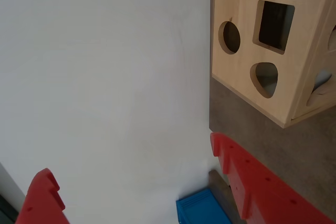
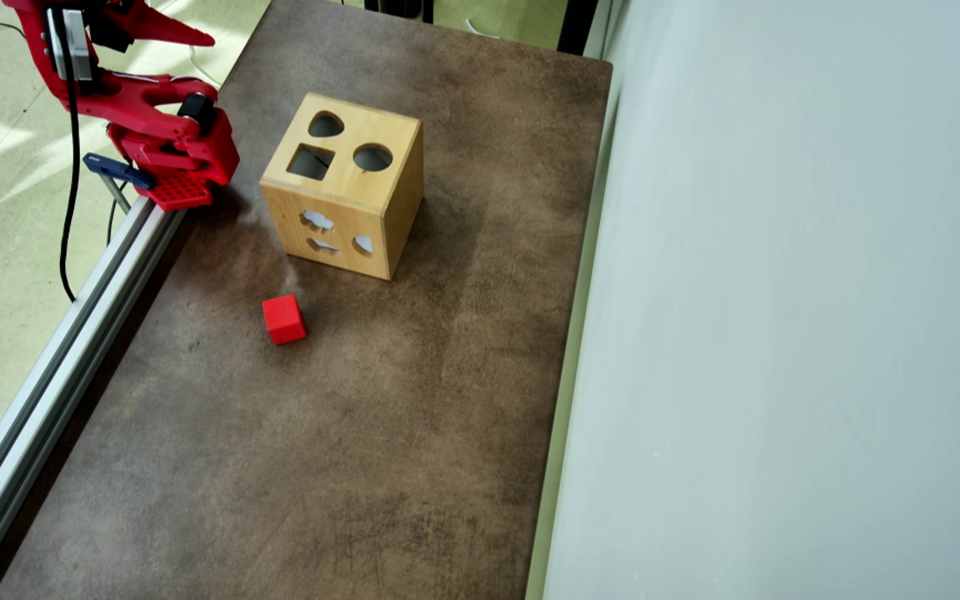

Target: Pick and place the red cube on the square hole

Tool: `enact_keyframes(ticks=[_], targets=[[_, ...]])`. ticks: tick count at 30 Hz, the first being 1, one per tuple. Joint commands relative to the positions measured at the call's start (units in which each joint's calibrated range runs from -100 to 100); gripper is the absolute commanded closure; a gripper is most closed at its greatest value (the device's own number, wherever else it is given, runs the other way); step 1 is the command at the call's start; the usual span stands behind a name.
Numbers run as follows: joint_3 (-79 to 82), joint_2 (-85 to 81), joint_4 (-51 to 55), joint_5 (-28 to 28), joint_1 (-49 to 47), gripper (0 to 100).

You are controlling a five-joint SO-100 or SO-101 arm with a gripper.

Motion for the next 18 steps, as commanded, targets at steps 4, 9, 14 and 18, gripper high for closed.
enact_keyframes(ticks=[4,9,14,18], targets=[[8.3,-13.0,0.6,0.4,-0.2,94],[8.3,-13.0,0.6,0.4,-0.2,94],[8.3,-13.0,0.6,0.4,-0.2,94],[8.3,-13.0,0.6,0.2,-0.3,94]])
